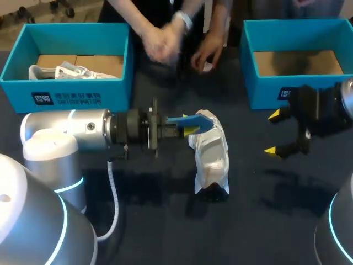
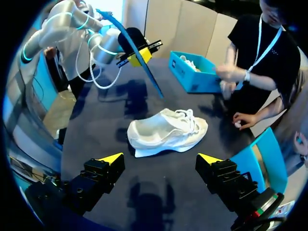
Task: Take the shoe out of the shoebox, open the shoe tongue, remove and reinsert the insole, then place the shoe into the shoebox
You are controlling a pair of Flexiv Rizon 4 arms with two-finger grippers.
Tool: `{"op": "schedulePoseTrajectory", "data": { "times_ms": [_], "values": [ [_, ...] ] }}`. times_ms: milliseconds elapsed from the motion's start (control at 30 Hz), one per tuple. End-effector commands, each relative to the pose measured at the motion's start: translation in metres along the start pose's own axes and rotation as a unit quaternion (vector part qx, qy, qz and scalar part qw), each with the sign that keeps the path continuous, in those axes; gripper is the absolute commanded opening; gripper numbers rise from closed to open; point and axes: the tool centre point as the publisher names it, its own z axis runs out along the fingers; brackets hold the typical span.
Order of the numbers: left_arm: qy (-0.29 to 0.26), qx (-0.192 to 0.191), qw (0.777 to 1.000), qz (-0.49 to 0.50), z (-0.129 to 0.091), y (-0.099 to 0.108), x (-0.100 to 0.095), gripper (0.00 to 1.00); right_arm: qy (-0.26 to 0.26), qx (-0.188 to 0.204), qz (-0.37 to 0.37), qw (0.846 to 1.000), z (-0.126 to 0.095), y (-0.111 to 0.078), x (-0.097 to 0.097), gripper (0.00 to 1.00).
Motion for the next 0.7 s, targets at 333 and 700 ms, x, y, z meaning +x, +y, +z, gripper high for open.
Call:
{"op": "schedulePoseTrajectory", "data": {
  "times_ms": [333,700],
  "values": [
    [-0.017,0.003,0.999,-0.043,0.002,0.011,0.024,0.0,0.005,-0.008,-0.024,1.0,0.017,-0.006,-0.006,1.0],
    [-0.022,-0.003,0.999,-0.044,0.002,0.014,0.024,0.0,-0.002,0.007,-0.01,1.0,0.021,-0.008,-0.006,1.0]
  ]
}}
